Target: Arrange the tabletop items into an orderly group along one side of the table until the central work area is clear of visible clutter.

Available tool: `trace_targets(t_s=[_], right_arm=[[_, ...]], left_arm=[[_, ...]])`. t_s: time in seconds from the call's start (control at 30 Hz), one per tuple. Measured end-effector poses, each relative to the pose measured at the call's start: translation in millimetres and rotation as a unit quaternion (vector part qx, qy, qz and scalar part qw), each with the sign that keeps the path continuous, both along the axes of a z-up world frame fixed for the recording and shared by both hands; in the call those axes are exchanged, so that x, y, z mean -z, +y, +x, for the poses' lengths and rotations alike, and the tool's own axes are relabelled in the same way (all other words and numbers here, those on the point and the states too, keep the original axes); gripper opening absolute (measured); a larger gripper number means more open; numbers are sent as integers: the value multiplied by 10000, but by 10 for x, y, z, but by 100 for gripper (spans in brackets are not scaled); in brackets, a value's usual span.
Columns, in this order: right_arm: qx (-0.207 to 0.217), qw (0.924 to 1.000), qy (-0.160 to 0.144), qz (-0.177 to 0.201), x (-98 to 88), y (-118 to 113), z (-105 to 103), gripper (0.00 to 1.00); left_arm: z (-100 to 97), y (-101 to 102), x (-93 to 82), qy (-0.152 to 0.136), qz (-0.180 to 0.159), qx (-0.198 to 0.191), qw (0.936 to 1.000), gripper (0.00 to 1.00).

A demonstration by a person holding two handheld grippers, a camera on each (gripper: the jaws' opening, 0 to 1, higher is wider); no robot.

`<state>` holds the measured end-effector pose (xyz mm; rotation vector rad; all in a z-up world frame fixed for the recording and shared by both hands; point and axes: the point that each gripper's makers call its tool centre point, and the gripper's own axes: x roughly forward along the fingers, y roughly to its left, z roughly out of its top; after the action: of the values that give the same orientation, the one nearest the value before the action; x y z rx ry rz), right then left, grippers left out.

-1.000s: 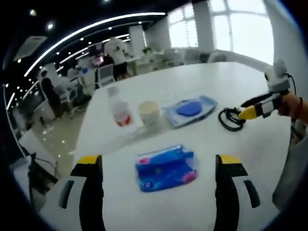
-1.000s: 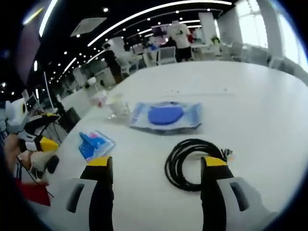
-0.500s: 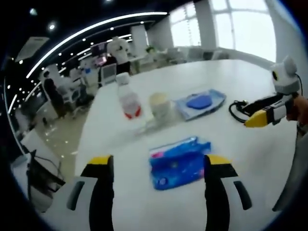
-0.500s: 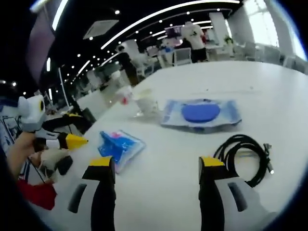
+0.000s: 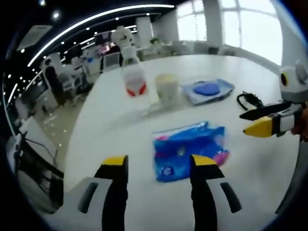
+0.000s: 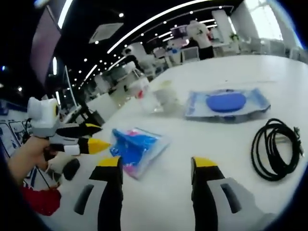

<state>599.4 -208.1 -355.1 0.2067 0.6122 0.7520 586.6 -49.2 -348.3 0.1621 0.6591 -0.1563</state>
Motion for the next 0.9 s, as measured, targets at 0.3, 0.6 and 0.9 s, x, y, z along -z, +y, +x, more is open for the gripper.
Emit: trace_targets(t_s=[0.3,0.6,0.9], right_arm=[[-151,9998,131,89,175,216,-114,41],[-238,9992,182,270,220,352,-173,14],[-398,9988,224,192,259,350,-194,4]], left_arm=[[0,32,193,175,-156,-136,9996,36],[-82,20,330,433,-441,-388,9973,9],[-101,21,368,512,-315,-374,9975,0]])
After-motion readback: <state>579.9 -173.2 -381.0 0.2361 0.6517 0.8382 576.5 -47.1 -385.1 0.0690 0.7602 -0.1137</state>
